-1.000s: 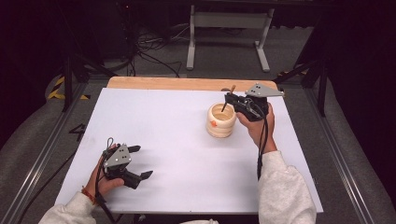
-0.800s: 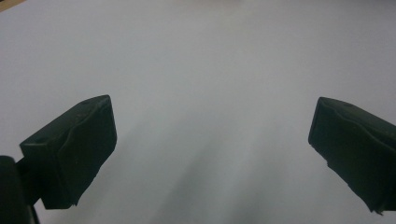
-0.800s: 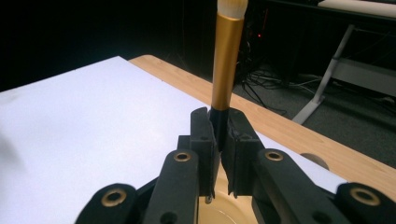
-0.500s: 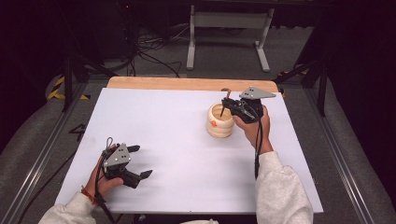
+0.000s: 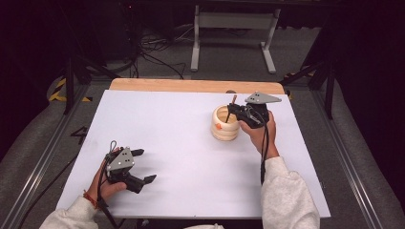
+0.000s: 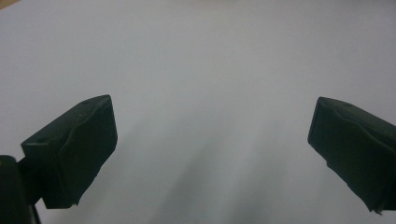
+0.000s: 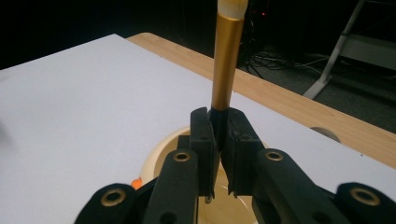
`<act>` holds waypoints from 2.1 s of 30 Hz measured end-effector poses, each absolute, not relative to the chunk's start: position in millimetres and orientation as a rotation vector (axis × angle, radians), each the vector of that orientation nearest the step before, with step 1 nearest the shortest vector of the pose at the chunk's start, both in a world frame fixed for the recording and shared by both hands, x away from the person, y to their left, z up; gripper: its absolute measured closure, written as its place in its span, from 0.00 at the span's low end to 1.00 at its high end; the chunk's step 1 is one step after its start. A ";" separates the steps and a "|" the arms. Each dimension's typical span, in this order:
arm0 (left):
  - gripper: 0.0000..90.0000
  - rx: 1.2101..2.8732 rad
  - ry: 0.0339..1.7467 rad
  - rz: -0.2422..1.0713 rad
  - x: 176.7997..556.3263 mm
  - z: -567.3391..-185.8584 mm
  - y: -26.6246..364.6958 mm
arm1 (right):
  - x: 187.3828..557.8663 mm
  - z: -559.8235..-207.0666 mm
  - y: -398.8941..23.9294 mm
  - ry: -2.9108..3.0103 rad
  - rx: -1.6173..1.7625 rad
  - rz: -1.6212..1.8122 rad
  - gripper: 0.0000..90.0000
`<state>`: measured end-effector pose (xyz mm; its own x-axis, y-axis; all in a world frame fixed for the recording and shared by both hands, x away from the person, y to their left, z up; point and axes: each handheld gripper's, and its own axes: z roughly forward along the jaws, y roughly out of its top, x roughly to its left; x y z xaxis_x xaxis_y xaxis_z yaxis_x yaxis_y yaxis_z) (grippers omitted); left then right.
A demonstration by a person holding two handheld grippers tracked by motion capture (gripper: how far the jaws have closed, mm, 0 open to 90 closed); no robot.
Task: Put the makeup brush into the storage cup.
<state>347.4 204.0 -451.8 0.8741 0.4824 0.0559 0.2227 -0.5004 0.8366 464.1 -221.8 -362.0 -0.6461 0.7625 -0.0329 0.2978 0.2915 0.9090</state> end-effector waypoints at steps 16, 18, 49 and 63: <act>0.04 2.117 0.501 0.342 347.3 -452.2 203.1 | 463.6 -361.0 -225.8 2.082 0.961 1.335 0.80; 0.03 2.116 0.500 0.340 347.4 -452.2 203.1 | 463.5 -360.8 -226.2 2.080 0.962 1.334 0.80; 0.03 2.126 0.491 0.323 347.0 -452.9 202.4 | 461.9 -359.5 -230.6 2.030 1.021 1.265 0.14; 0.03 2.133 0.483 0.322 346.8 -452.5 201.9 | 462.0 -359.6 -233.2 2.029 1.025 1.241 0.06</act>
<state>346.8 201.9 -452.5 0.8898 0.4537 0.0494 0.2198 -0.5209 0.8248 462.0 -233.2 -359.6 -0.5615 0.8253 -0.0599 0.3227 0.2850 0.9026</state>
